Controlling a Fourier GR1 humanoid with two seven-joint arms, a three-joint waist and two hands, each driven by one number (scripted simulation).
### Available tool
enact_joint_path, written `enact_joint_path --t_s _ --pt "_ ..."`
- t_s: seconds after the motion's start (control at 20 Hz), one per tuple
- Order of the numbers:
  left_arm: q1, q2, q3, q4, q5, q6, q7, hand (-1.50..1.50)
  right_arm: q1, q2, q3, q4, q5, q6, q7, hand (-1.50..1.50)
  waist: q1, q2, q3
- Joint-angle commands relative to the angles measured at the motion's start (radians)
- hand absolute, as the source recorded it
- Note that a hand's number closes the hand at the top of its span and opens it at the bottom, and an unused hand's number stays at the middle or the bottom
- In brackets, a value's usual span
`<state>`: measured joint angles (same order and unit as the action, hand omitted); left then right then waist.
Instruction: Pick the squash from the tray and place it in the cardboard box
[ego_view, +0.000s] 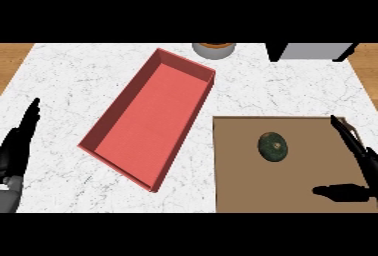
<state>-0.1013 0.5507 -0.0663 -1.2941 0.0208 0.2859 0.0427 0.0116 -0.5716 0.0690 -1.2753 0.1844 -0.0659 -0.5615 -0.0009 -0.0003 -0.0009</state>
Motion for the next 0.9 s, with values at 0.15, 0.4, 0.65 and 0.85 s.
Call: enact_joint_path --t_s 0.15,0.4,0.65,0.85 --pt "-0.009 -0.024 -0.008 0.022 -0.03 0.002 -0.013 0.0 -0.134 -0.137 0.104 -0.093 0.136 0.169 0.331 -1.5 0.01 0.002 -0.001" --pt "-0.052 -0.02 -0.006 -0.017 -0.026 -0.021 0.066 0.0 -0.224 -0.156 0.186 -0.12 0.212 0.307 0.526 -1.5 0.015 0.002 0.0" --pt "0.024 -0.027 -0.001 -0.133 -0.07 0.002 0.106 0.0 -0.278 -0.077 0.195 -0.148 0.21 0.42 0.651 -1.5 0.01 -0.001 0.001" --pt "0.04 -0.084 0.025 -0.057 -0.098 -0.006 0.018 0.0 -0.304 -0.028 0.193 -0.113 0.307 0.432 0.672 -1.5 0.004 0.0 0.001"
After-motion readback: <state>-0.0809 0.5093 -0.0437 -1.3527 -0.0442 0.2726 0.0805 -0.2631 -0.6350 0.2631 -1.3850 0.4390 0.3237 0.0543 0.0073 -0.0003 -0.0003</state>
